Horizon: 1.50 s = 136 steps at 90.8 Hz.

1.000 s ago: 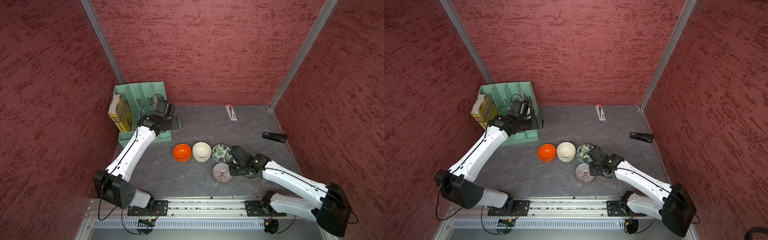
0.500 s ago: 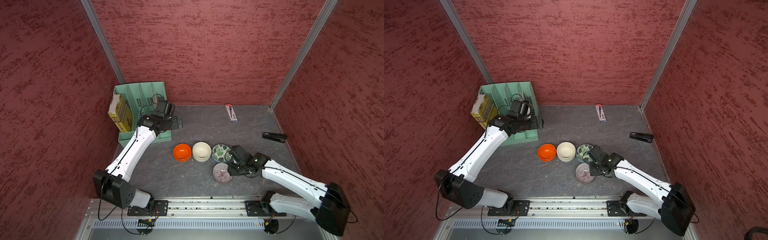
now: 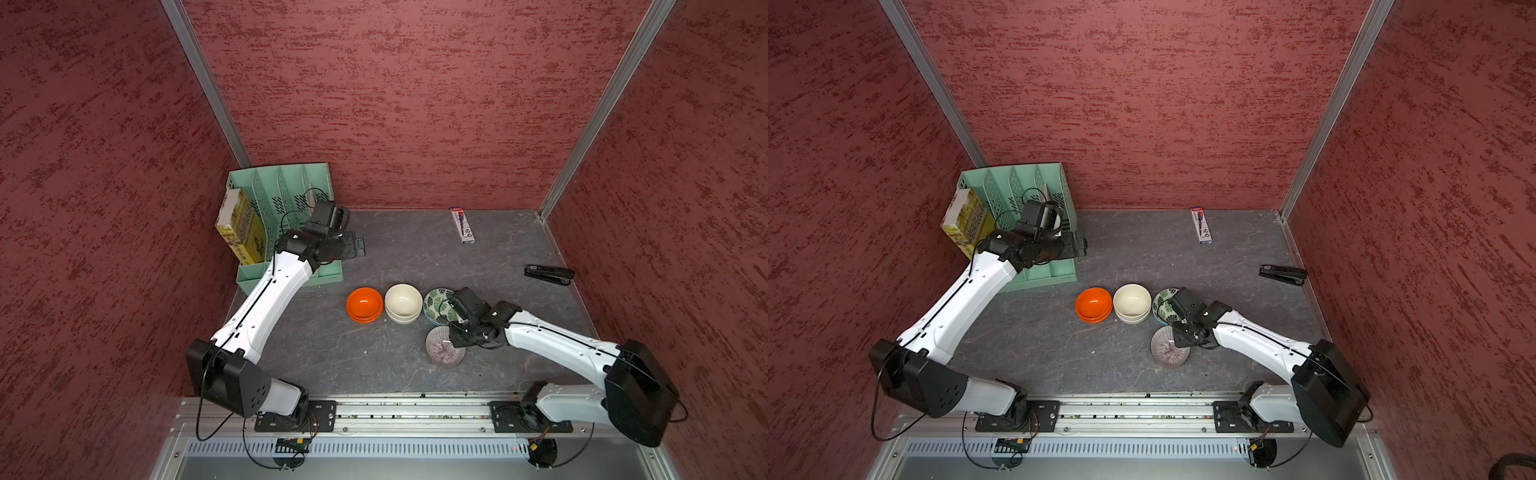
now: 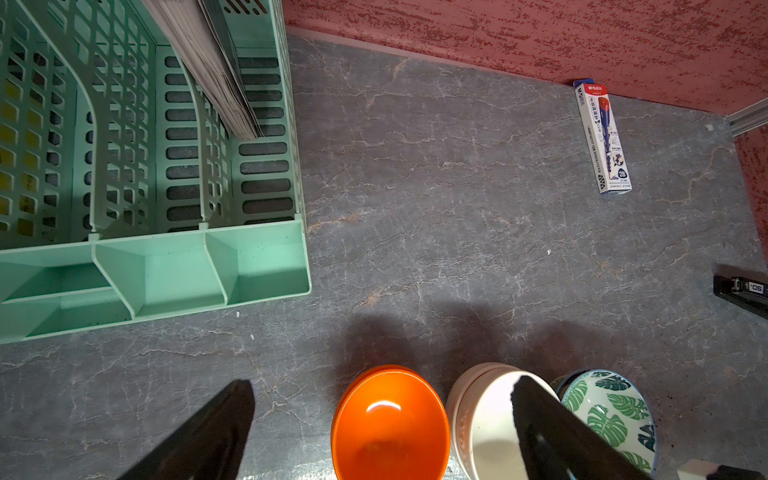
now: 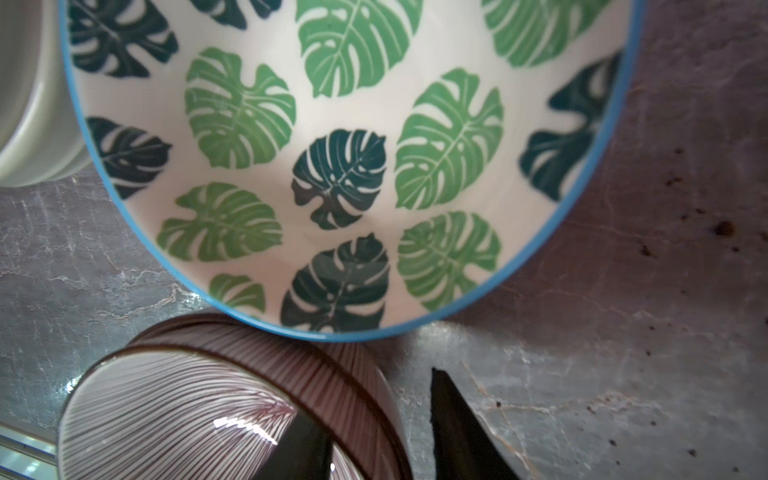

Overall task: Stack the bowls
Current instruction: Pick up the bowl from the center of the board.

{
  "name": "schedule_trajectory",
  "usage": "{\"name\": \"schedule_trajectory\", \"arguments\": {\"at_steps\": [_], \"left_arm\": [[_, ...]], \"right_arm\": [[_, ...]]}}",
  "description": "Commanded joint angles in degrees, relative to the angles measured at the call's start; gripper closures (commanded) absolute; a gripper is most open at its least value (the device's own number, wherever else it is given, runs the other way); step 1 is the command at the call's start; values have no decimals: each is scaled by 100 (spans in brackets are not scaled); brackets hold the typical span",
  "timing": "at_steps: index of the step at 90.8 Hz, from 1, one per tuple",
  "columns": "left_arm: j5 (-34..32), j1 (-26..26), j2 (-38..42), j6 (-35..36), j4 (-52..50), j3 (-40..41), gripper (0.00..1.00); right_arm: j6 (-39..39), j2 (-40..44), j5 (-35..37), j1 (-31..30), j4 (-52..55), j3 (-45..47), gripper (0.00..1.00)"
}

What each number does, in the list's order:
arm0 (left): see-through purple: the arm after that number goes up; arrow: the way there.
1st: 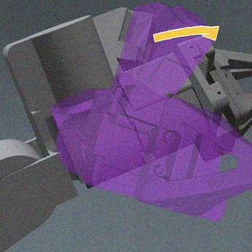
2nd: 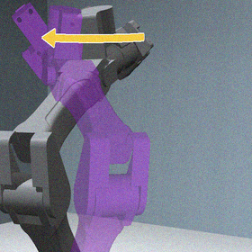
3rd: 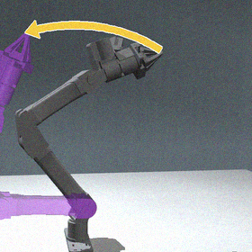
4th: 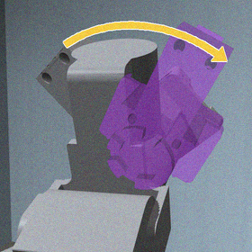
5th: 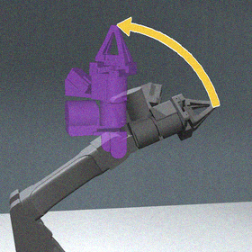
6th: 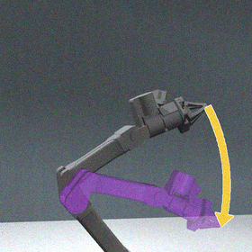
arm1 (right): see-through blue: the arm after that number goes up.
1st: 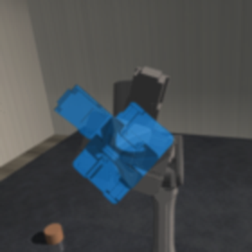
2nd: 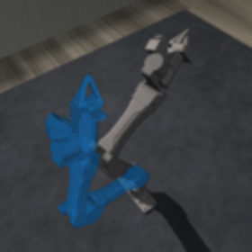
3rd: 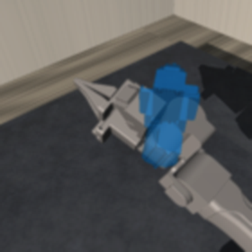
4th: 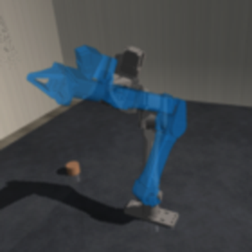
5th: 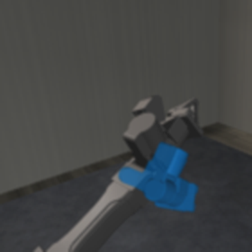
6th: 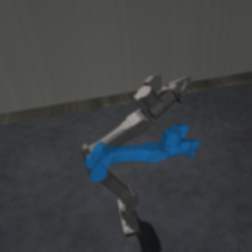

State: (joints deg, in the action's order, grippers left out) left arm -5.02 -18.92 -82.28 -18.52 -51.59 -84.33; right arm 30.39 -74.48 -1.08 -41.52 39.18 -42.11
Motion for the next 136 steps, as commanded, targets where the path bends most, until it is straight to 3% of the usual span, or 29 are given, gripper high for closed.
{"name": "schedule_trajectory", "arguments": {"at_steps": [1,39,68,91,103,136], "left_arm": [[-83,38,62,59,5,-74,0],[-114,46,86,59,-2,-66,0],[-72,40,90,24,12,-39,0],[-78,40,144,15,-15,-98,0],[-62,34,156,7,-25,-134,0],[-50,36,39,39,-28,-283,0]], "right_arm": [[-68,-28,-126,38,-314,117,70],[-240,338,-370,47,-435,346,88],[-431,1053,-857,53,-449,396,92],[-497,1617,-946,188,-68,-95,94],[-710,1823,-966,826,323,-471,94],[-1386,1802,-1817,3610,756,-1046,93]]}}
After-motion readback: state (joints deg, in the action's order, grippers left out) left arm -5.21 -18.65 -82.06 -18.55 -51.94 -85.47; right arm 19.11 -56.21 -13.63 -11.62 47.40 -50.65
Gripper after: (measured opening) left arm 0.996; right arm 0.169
